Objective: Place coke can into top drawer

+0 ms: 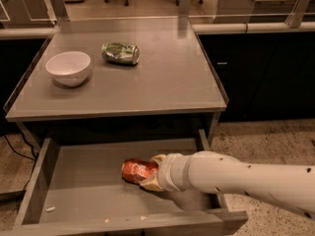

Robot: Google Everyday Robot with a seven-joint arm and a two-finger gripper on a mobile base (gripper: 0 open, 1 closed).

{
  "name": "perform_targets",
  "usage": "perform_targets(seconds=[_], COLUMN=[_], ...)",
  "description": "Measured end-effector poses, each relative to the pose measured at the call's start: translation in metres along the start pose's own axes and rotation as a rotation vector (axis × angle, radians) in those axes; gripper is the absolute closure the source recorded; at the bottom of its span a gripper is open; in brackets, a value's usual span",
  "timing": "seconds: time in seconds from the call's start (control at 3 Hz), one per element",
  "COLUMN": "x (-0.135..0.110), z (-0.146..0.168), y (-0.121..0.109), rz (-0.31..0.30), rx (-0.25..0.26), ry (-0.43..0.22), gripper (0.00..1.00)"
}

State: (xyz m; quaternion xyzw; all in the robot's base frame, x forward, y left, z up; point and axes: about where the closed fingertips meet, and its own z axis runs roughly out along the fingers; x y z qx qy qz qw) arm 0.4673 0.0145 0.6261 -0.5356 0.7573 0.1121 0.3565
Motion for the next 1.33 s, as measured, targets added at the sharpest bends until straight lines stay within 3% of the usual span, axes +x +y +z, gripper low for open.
perform_targets(seconds=[0.67,1.0,1.33], x=[0.0000,-0.0001,-0.0001], z=[0.0000,0.0000,0.0000], y=[0.0000,0.0000,0.0000], rz=[0.000,0.000,0.000], rx=[0.000,0.000,0.000], ry=[0.000,0.000,0.000], gripper=[0.08,0.00,0.00])
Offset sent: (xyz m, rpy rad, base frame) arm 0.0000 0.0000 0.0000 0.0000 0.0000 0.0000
